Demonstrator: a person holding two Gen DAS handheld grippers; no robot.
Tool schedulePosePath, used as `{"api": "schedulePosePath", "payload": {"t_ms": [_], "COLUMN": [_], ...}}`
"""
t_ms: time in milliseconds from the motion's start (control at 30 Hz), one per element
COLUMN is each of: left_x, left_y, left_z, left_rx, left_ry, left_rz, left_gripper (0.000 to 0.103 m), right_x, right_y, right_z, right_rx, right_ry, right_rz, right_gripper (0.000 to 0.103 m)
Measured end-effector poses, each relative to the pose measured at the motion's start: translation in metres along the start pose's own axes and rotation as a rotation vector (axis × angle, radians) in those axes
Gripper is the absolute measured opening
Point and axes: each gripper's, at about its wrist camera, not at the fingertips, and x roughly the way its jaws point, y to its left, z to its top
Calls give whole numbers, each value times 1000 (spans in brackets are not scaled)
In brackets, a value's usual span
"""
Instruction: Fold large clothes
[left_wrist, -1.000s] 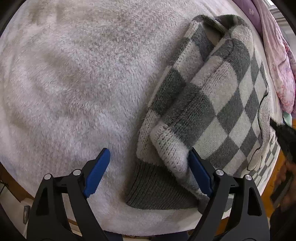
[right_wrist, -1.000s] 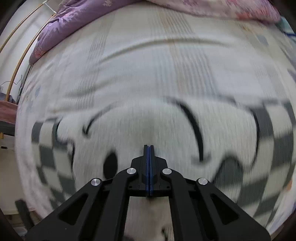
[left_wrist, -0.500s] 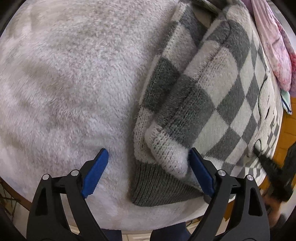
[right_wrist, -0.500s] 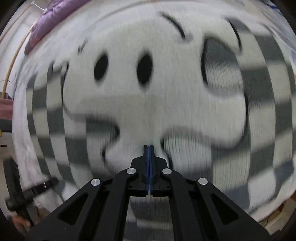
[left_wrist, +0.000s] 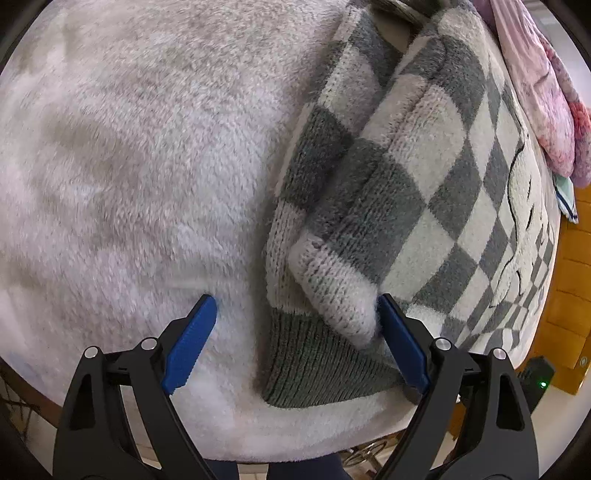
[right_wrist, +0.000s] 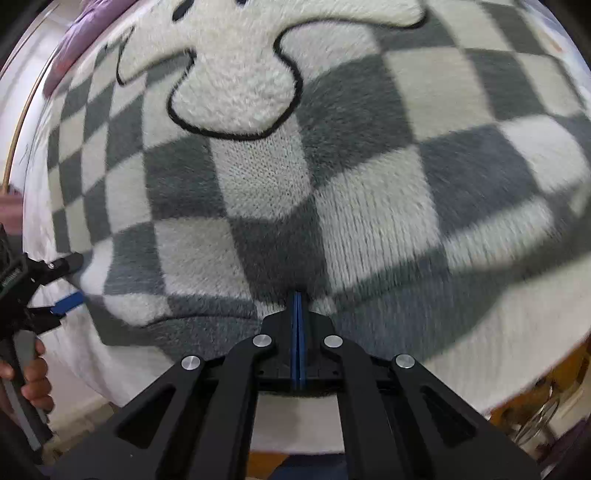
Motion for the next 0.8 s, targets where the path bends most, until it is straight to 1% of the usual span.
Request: {"api": "schedulePosePath", "payload": {"t_ms": [100, 233, 333, 433, 500, 567, 600, 667, 700, 733, 767, 800], "left_x": [-2, -5, -4, -3, 3, 8, 11, 13, 14, 14, 14, 11], "left_y": [6, 22, 26, 26, 21, 14, 11, 7, 4, 2, -1, -3], "left_z": [-7, -25, -35, -39, -40, -38, -37, -35, -35, -34, -34, -32], "left_rx": [-42, -157, -187, -200, -182, -139, -114, -110, -102, -84, -68, -54], "left_ry": [-29, -67, -100, -106, -99, -86, -75, -61, -54, -47, -43, -43], "left_rz": [-26, -103, -105, -98, -97, -75, -63, -53, -47, -45, -38, -47], "left_gripper": [88, 88, 88, 90, 91, 91, 91, 91, 91, 87, 83, 75], "right_x": [2, 4, 0, -5, -10, -22, -25, -43, -58, -64, -73, -80], "right_y": [3, -5, -15, -29, -35, -55, -55, -52, -47, -41, -33, -26], "right_z": [-3, -4, 0, 0, 2, 8, 6, 0, -5, -9, -13, -18], "right_rx": [-55, -87, -103, -105, -92, -84, -90, -117, -144, -161, -196, -226], "right_ry": [4, 32, 38, 39, 33, 21, 8, -37, -79, -98, -132, -165], "right_rz": [10, 48, 73, 94, 103, 108, 101, 69, 40, 23, -7, -18], "right_gripper": [0, 0, 0, 0, 0, 0, 0, 0, 2, 4, 9, 14]}}
